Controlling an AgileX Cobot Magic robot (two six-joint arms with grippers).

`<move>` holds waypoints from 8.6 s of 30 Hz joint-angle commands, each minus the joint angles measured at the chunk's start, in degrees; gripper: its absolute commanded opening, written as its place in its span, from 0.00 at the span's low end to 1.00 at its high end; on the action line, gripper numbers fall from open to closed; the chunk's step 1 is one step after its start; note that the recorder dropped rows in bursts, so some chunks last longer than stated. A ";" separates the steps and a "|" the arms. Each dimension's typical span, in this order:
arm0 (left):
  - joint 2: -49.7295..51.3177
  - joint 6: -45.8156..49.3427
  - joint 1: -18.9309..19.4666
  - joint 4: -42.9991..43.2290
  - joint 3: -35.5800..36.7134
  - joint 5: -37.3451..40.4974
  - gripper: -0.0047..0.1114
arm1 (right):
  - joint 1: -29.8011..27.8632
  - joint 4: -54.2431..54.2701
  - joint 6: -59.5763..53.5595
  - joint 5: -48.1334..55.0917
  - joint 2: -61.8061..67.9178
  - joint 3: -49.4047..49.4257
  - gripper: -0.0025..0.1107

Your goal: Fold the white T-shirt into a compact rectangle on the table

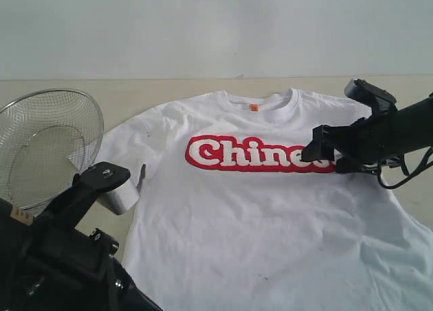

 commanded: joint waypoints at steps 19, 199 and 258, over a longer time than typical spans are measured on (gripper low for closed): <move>-0.41 0.79 -0.07 -0.32 0.19 0.26 0.08 | -6.29 -10.05 15.34 12.05 -11.00 0.00 0.58; -0.41 0.92 -0.07 -1.63 0.19 0.89 0.08 | 13.26 -84.27 51.73 17.92 17.33 -43.33 0.39; -0.41 1.44 -0.07 -1.63 0.31 0.92 0.08 | 13.26 -81.25 58.91 9.83 15.21 -46.94 0.45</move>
